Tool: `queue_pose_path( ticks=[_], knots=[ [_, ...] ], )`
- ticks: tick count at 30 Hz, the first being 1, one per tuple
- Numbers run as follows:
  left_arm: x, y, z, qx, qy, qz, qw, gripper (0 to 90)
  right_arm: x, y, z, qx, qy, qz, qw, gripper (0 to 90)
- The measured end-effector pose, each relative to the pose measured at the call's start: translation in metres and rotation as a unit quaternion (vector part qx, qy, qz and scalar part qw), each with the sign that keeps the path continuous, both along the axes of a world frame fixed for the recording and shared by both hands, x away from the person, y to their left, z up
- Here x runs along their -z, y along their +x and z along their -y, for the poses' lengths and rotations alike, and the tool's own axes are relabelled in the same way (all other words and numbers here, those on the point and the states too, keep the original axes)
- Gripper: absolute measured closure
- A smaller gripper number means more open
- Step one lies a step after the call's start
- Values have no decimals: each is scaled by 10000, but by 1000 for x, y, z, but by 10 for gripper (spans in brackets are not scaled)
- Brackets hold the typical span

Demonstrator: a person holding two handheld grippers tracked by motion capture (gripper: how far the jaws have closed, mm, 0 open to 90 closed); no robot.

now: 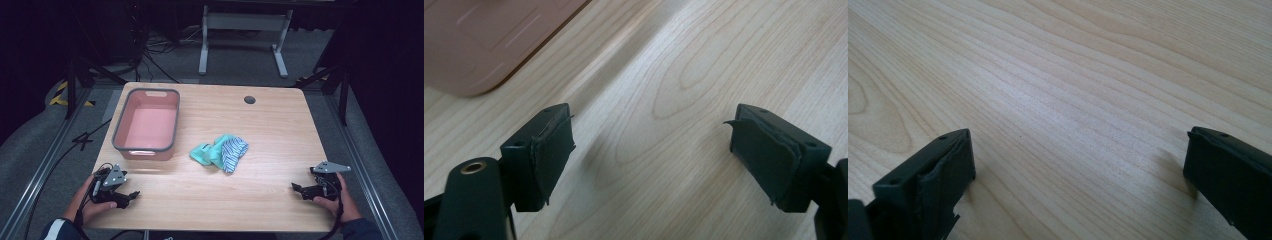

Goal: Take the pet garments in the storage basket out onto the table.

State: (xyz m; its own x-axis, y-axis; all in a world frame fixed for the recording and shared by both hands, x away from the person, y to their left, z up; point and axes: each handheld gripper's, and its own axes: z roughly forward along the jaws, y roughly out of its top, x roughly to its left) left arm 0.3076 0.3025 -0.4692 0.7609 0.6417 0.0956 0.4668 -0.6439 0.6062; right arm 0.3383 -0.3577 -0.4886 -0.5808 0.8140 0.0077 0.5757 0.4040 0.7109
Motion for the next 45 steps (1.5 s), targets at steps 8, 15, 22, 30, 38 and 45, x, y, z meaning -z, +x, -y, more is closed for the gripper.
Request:
queue_pose_path(
  ticks=[8,15,22,30,38,45],
  knots=[
    [12,-3,-24,-309,-714,-92,9969,161,0,0,0,-2,-1,0,10000,5],
    [12,-9,-29,-427,-733,-50,9964,155,0,0,0,-11,-2,5,10000,6],
    [13,-9,-28,-492,-754,-49,9959,149,0,-1,0,2,-8,10,10000,7],
    [14,-10,-26,-584,-784,-17,9952,143,0,-1,0,18,-5,8,10000,7],
    [13,-11,-25,-642,-728,2,9953,143,0,-1,0,17,-5,8,10000,7],
    [13,-11,-25,-643,-730,3,9953,142,0,-1,0,17,-5,7,10000,7]
  ],
)
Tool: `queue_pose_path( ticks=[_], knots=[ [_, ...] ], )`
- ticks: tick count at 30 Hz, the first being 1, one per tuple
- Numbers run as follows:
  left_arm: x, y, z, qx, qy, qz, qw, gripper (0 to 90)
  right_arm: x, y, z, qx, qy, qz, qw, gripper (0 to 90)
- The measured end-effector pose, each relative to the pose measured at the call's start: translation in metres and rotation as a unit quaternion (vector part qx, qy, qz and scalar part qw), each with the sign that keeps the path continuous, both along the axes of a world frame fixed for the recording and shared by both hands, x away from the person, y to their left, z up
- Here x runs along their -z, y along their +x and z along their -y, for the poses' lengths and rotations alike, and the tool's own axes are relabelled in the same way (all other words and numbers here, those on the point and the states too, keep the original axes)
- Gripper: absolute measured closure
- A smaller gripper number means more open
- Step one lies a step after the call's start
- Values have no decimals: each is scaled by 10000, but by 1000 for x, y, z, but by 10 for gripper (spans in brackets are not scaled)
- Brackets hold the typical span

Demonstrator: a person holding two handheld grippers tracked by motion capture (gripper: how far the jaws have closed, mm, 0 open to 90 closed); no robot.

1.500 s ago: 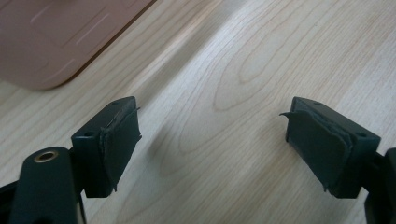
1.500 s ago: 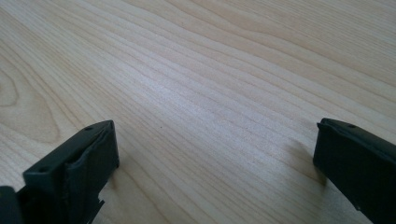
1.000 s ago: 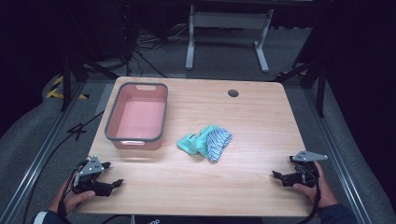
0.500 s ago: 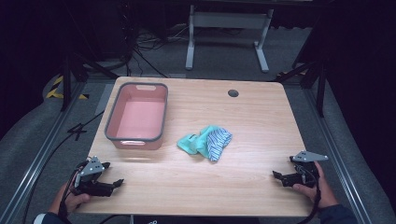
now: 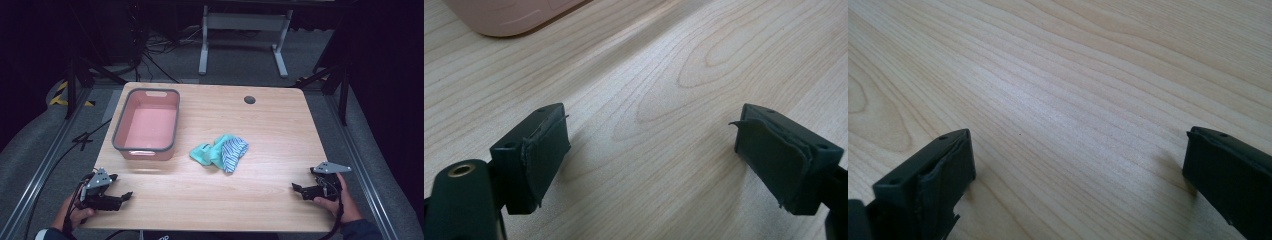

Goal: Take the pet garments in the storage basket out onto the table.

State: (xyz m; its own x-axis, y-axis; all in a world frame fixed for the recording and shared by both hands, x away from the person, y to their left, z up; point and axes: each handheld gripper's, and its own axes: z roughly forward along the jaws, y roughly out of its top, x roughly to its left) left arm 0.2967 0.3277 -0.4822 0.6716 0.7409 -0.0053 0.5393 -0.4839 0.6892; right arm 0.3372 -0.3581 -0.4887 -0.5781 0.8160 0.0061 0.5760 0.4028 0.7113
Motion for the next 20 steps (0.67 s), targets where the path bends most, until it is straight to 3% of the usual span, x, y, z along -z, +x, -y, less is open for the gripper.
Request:
queue_pose_path(
  ticks=[15,20],
  knots=[
    [1,0,8,-72,43,-109,9999,63,0,0,0,-2,0,-1,10000,7],
    [1,1,12,-26,96,-172,9998,0,0,0,0,-8,1,-1,10000,7]
  ],
)
